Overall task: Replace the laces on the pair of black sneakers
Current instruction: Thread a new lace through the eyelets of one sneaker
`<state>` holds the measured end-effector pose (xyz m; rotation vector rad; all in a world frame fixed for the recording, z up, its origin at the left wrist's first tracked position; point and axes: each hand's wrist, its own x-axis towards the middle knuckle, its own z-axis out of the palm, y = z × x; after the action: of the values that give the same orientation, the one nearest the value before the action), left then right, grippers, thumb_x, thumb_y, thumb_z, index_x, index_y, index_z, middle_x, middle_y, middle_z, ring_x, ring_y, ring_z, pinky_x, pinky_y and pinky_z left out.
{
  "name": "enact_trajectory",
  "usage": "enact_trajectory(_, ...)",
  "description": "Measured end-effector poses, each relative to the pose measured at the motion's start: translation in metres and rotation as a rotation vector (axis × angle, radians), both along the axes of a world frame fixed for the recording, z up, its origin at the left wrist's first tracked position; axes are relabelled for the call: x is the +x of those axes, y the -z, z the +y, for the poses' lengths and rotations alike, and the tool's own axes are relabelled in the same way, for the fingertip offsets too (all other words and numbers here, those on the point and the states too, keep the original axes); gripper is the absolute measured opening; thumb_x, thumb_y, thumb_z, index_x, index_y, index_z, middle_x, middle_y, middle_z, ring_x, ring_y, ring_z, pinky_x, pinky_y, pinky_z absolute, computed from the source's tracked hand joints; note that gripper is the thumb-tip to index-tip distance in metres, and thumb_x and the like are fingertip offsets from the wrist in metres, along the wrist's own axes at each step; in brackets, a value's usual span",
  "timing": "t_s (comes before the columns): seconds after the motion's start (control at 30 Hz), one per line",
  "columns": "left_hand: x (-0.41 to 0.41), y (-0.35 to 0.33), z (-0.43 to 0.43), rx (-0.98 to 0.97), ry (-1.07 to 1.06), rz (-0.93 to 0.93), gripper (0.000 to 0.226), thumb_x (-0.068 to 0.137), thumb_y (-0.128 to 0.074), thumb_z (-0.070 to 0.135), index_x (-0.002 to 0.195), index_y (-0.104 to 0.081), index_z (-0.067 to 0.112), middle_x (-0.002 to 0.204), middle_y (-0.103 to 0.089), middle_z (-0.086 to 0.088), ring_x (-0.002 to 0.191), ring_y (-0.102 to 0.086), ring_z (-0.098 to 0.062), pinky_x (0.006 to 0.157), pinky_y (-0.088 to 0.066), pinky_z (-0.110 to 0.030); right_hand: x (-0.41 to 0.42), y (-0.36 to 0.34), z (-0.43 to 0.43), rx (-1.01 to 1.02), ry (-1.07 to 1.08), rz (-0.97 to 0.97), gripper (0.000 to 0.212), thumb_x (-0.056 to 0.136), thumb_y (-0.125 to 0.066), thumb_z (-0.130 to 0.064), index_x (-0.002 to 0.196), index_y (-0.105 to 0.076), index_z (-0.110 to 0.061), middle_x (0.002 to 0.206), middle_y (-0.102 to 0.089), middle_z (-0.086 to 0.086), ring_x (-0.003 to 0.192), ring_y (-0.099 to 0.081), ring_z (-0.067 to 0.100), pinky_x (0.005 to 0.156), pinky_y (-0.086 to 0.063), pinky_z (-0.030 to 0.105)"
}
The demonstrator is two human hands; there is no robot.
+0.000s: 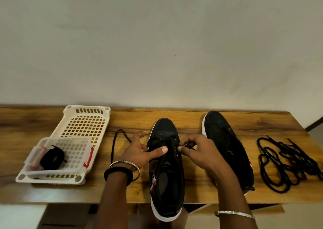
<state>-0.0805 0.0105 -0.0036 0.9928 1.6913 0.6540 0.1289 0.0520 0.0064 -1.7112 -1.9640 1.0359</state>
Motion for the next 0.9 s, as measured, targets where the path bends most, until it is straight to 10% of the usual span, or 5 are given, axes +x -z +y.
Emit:
enact_trajectory(0.2, -0.003, 0.009, -0.002, 0.018, -0.048, 0.123, 0.046, 0.085, -0.073, 0.041, 0.123, -0.053, 0.023, 0.096, -0.065, -0.001, 0.092, -0.062, -0.013, 0.065, -0.040, -0.022, 0.002, -0.013, -0.003, -0.149, 0.101, 0.471, 0.014, 0.095, -0.066, -0.013, 0.082, -0.073, -0.013, 0.080, -0.069, -0.002, 0.070, -0.060, 0.005, 0.061, -0.046, 0.015)
enact_trajectory(0.37, -0.005, 0.012, -0.002, 0.078, -0.033, 0.201, 0.014, 0.087, -0.074, 0.029, 0.095, -0.064, 0.024, 0.073, -0.065, -0.001, 0.080, -0.069, -0.020, 0.068, -0.049, -0.029, 0.002, -0.029, -0.002, -0.229, 0.303, 0.923, 0.034, 0.091, -0.048, -0.004, 0.063, -0.062, -0.017, 0.091, -0.075, 0.011, 0.091, -0.065, 0.016, 0.085, -0.046, 0.036)
enact_trajectory(0.5, -0.007, 0.007, 0.000, 0.167, -0.042, 0.139, 0.009, 0.090, -0.070, 0.022, 0.081, -0.069, 0.023, 0.060, -0.061, 0.007, 0.073, -0.069, -0.019, 0.074, -0.054, -0.032, 0.005, -0.023, -0.002, -0.395, 0.431, 1.196, 0.027, 0.094, -0.042, -0.009, 0.067, -0.045, -0.012, 0.057, -0.044, 0.006, 0.055, -0.051, 0.023, 0.086, -0.051, 0.046)
enact_trajectory(0.73, 0.006, -0.015, 0.008, 0.127, -0.334, -0.402, 0.027, 0.095, -0.051, 0.010, 0.070, -0.061, 0.010, 0.091, -0.077, -0.007, 0.077, -0.071, -0.015, 0.074, -0.050, -0.031, -0.005, -0.004, 0.000, -0.041, 0.197, 0.230, 0.007, 0.086, -0.073, -0.020, 0.088, -0.067, -0.017, 0.073, -0.059, -0.007, 0.067, -0.054, 0.012, 0.062, -0.049, 0.033)
enact_trajectory(0.9, 0.013, -0.017, 0.009, 0.058, -0.465, -0.649, 0.027, 0.096, -0.045, 0.011, 0.070, -0.052, 0.010, 0.093, -0.076, -0.015, 0.086, -0.068, -0.024, 0.084, -0.052, -0.036, -0.009, 0.010, 0.004, 0.036, 0.012, 0.038, 0.013, 0.086, -0.078, -0.025, 0.076, -0.071, -0.024, 0.051, -0.051, -0.014, 0.052, -0.048, 0.001, 0.059, -0.045, 0.027)
